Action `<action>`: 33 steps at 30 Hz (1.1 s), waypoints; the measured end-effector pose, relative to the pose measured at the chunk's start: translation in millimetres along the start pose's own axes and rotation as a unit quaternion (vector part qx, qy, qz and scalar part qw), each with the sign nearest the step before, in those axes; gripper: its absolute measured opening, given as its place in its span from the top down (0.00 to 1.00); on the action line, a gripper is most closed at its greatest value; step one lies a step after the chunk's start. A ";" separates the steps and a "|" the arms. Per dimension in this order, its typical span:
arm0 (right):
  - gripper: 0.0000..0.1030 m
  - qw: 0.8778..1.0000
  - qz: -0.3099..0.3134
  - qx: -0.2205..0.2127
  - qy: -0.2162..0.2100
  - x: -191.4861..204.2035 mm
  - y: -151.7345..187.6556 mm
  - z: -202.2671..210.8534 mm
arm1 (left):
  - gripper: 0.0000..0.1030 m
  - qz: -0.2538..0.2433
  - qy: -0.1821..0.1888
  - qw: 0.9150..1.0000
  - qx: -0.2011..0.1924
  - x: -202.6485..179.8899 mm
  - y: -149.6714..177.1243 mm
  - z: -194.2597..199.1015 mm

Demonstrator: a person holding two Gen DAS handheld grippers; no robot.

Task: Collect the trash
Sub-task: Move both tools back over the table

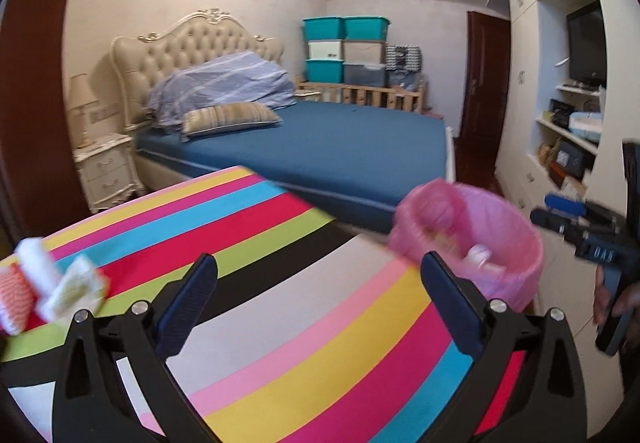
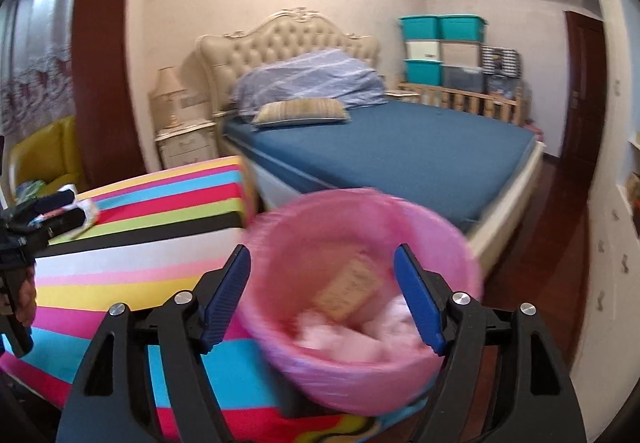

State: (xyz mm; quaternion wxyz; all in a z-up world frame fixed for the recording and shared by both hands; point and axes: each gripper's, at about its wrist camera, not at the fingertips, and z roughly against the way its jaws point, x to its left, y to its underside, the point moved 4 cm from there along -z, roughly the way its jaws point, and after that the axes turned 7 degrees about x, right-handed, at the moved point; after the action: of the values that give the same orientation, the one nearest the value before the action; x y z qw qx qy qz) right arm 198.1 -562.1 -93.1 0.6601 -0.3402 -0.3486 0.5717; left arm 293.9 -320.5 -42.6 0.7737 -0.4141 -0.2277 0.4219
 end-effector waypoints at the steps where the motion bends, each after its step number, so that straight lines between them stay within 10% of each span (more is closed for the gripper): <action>1: 0.29 1.000 0.008 0.002 -0.010 13.5 -1.1 -4.0 | 0.05 -0.002 -0.012 1.000 0.002 10.8 8.0 7.6; 11: 0.27 0.991 0.068 0.034 -0.109 156.1 -9.1 -44.9 | 0.05 0.049 -0.132 0.990 0.031 136.4 81.1 82.7; 20: 0.20 0.978 0.109 0.059 -0.167 283.8 -10.2 -66.1 | 0.05 0.111 -0.240 0.964 0.039 240.4 122.7 154.6; 33: 0.18 0.973 0.105 0.092 -0.183 424.1 -30.4 -119.1 | 0.05 0.175 -0.294 0.938 0.062 350.6 155.2 198.4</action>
State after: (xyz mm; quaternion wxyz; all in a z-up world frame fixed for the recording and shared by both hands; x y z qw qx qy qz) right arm 358.7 -150.9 -99.7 0.5498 -0.2022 -0.3725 0.7197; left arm 272.0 110.3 -61.0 0.6107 -0.2565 -0.3424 0.6664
